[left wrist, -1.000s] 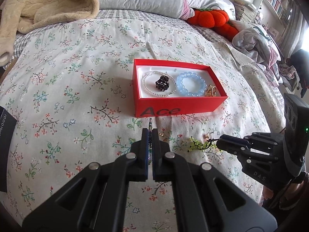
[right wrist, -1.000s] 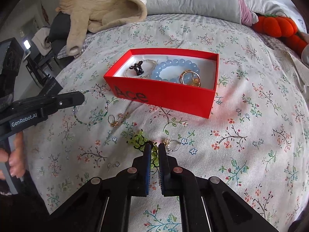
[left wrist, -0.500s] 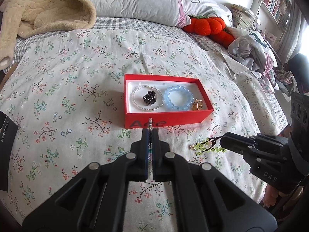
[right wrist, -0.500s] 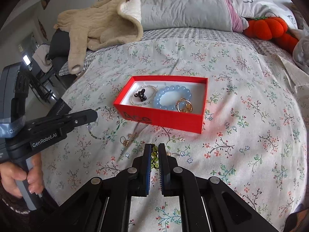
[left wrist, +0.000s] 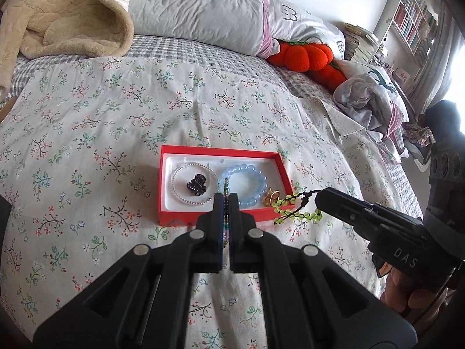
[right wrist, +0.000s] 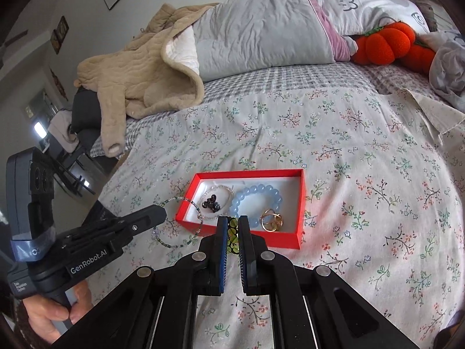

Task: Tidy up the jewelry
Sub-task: 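Carry the thin bracelet with left while right carries the keychain over the box, then open the left gripper over the box while the right opens to drop the keychain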

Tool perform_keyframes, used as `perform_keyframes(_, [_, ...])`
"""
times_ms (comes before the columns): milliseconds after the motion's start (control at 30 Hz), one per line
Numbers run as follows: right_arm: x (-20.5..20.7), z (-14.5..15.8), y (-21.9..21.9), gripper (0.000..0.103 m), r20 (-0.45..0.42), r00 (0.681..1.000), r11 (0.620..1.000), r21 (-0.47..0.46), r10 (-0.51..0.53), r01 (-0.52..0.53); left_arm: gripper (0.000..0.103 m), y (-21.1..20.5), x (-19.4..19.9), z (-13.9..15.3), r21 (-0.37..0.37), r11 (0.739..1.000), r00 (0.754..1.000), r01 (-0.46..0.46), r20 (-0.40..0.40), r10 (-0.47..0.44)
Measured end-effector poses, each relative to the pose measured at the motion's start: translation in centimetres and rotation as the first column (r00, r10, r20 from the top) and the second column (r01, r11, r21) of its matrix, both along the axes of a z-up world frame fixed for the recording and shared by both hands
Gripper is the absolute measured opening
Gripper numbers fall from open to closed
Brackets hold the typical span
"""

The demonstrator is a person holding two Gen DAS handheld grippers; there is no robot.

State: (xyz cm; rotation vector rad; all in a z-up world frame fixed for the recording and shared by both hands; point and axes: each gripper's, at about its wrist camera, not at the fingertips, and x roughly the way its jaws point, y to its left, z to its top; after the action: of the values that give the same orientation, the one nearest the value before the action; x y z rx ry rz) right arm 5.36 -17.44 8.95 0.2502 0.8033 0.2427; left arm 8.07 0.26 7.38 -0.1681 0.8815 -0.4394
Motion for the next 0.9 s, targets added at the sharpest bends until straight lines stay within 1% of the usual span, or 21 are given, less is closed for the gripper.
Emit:
perform_keyframes(133, [1.3,-0.2,0.1,0.007,-0.005,1.000,1.000,0.030,-0.008,0.008,0.003,-0.4,1.3,-0.5,-0.049,0.999,1.000,-0.009,-0.021,0.008])
perform_keyframes(300, [2.8,-1.0,0.4,0.007,-0.013,1.000,0.999,0.040,-0.013,0.014,0.003,0.0,3.2,-1.9,-0.072,0.996,0.998,-0.046,-0.053,0.042])
perform_keyframes(433, [4.2,-2.1,0.4,0.007,-0.041,0.999,0.999,0.043,-0.020,0.022,0.003,0.6,4.5,-3.2,-0.050,0.996,0.995,-0.078,-0.070,0.074])
perform_keyframes(567, [5.2,-3.3,0.3,0.007,-0.063,0.998,0.999,0.031,-0.022,0.024,0.003,0.8,5.4,-4.4,-0.005,0.995,0.993,-0.097,-0.069,0.096])
perform_keyframes(733, [6.1,-4.3,0.0,0.007,-0.077,0.996,0.999,0.003,-0.036,0.037,0.003,0.6,6.2,-5.2,0.024,0.995,0.993,-0.092,-0.069,0.093])
perform_keyframes(900, [6.7,-4.9,-0.6,0.008,-0.088,0.995,0.999,-0.012,-0.050,0.049,0.003,0.0,6.4,-5.2,0.068,0.994,0.996,-0.081,-0.039,0.083])
